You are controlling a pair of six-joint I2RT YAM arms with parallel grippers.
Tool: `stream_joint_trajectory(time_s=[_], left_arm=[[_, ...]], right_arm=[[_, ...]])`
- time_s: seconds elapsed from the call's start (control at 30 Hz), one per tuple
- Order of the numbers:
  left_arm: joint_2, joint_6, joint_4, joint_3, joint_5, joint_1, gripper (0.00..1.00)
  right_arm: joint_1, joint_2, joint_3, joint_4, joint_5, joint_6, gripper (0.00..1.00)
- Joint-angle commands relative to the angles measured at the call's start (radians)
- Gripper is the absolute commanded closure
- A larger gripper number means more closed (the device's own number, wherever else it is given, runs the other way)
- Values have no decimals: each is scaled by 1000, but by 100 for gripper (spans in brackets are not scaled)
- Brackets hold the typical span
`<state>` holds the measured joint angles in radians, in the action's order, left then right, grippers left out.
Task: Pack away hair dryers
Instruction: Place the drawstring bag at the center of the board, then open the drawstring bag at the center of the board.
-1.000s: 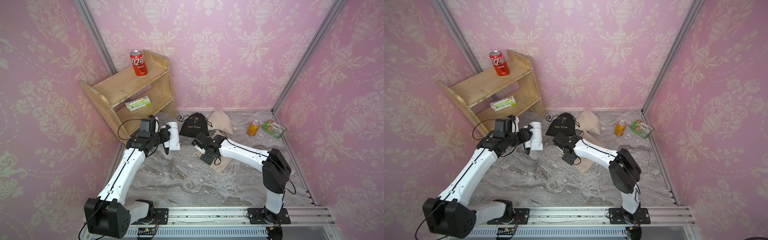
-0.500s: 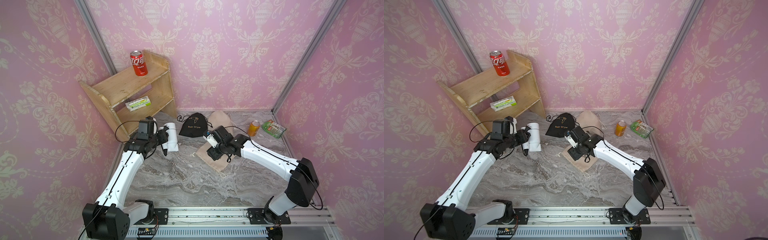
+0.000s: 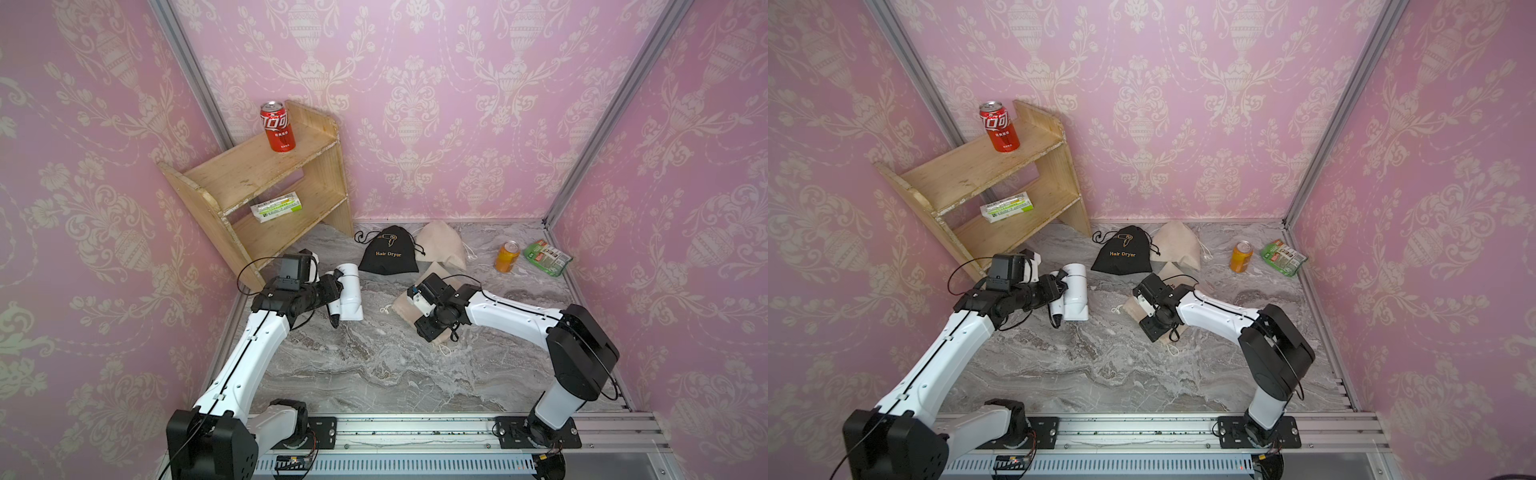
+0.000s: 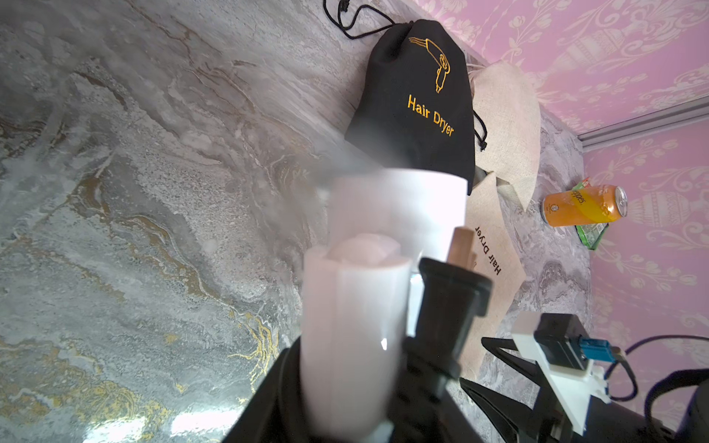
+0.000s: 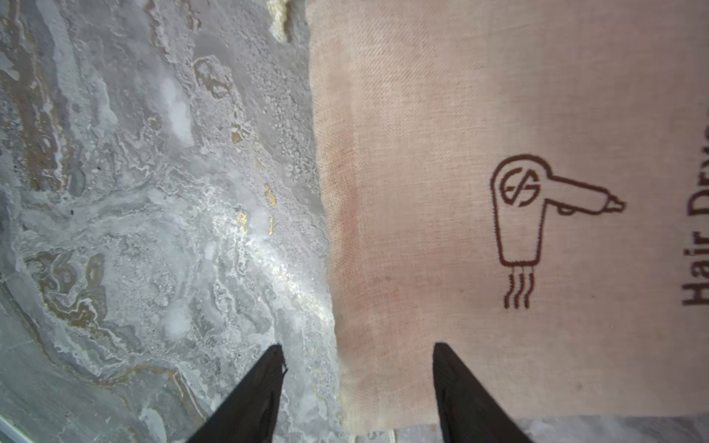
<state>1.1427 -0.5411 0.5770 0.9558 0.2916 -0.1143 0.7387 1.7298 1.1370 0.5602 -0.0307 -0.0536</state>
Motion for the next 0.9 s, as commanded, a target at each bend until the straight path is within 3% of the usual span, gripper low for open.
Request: stream_joint_trajectory(time_s=[0.0, 0.5, 0.6, 0.7, 0.87], left_arm=[[-24, -28, -40, -9, 47, -2, 91], [-3, -36, -65, 3, 57, -5, 90], [0, -36, -69, 3, 60, -5, 90], [2, -40, -74, 1, 66, -7, 90], [-3, -42, -74, -14, 67, -15, 90]], right_arm=[[12, 51, 56, -3, -16, 6, 38], [13, 189, 145, -1, 17, 43, 57], [13, 200, 155, -2, 12, 46, 67], [12, 206, 171, -2, 8, 46, 85], [2, 176, 176, -6, -16, 43, 88]])
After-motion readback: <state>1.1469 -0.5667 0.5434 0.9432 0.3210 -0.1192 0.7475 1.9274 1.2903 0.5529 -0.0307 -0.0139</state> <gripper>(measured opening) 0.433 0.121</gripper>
